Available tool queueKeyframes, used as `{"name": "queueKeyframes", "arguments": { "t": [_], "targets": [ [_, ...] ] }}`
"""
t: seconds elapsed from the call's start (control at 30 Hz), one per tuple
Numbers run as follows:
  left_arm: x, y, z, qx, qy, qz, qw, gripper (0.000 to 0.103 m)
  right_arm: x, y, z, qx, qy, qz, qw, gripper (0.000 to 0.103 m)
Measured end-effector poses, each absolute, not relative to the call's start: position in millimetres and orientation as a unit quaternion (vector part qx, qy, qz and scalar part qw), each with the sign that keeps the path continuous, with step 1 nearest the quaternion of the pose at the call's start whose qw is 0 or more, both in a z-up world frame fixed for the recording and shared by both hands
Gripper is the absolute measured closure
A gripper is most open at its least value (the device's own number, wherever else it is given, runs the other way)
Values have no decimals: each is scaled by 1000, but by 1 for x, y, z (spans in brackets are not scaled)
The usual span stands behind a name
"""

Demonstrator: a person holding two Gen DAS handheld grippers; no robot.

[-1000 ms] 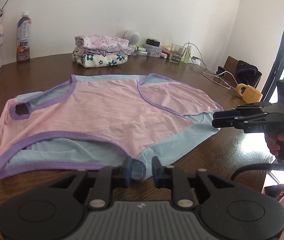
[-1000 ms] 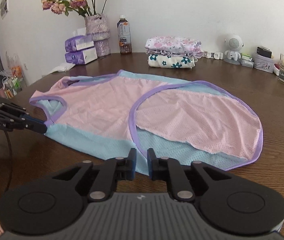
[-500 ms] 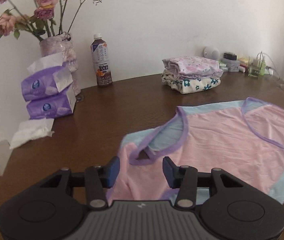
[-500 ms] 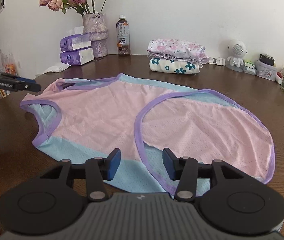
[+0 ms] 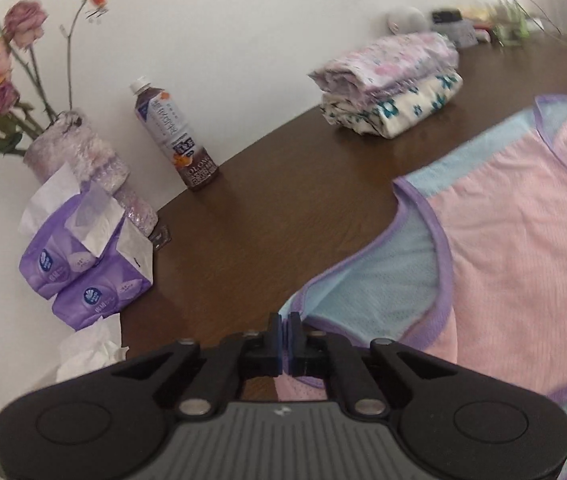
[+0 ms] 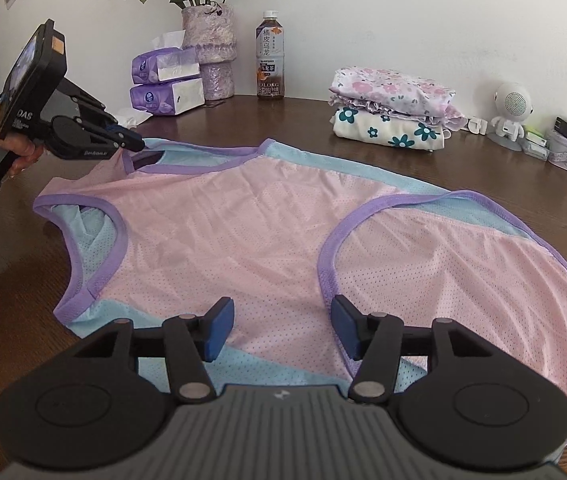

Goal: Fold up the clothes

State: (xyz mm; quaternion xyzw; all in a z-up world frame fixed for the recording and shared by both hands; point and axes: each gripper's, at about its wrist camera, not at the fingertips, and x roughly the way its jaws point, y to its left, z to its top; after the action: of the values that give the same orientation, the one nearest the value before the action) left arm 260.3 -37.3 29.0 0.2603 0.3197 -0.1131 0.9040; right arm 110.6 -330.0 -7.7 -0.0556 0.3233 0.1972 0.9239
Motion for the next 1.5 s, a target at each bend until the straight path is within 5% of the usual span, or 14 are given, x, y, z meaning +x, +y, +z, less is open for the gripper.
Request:
{"name": "queueKeyframes", "arguments": {
  "t": [0.27,0.4,0.47,0.5,0.8,0.87,1.03,1.1,1.17,1.23,1.5],
  "targets": [
    [319,-18,28,127,369,-84,917,101,102,-326,-12,-67,313,192,928,43],
    [317,3,31,55,371,-81,923,80,102,-326,-11,-64,314,194,927,42],
    [303,16,38,38,358,-80,930,61,102,-327,-11,-63,314,196,927,41],
    [294,22,42,33,351,-79,932,61,102,-327,-11,-63,314,197,927,40],
    [226,42,30,34,375,-145,915,65,102,-325,-11,-66,315,199,926,35],
    [222,40,24,36,382,-152,911,100,103,-324,-11,-66,316,197,926,35],
    [212,47,15,45,386,-122,913,100,102,-324,-12,-66,316,193,927,35],
    [202,55,18,21,377,-126,917,93,102,-324,-12,-65,316,192,927,35],
    [186,60,22,9,368,-131,921,70,102,-324,-12,-65,316,192,927,35],
    [168,63,26,2,358,-139,923,57,102,-324,-12,-66,316,191,927,35],
    [142,58,12,-3,375,-143,916,59,101,-324,-12,-68,316,190,927,34]
  ]
}}
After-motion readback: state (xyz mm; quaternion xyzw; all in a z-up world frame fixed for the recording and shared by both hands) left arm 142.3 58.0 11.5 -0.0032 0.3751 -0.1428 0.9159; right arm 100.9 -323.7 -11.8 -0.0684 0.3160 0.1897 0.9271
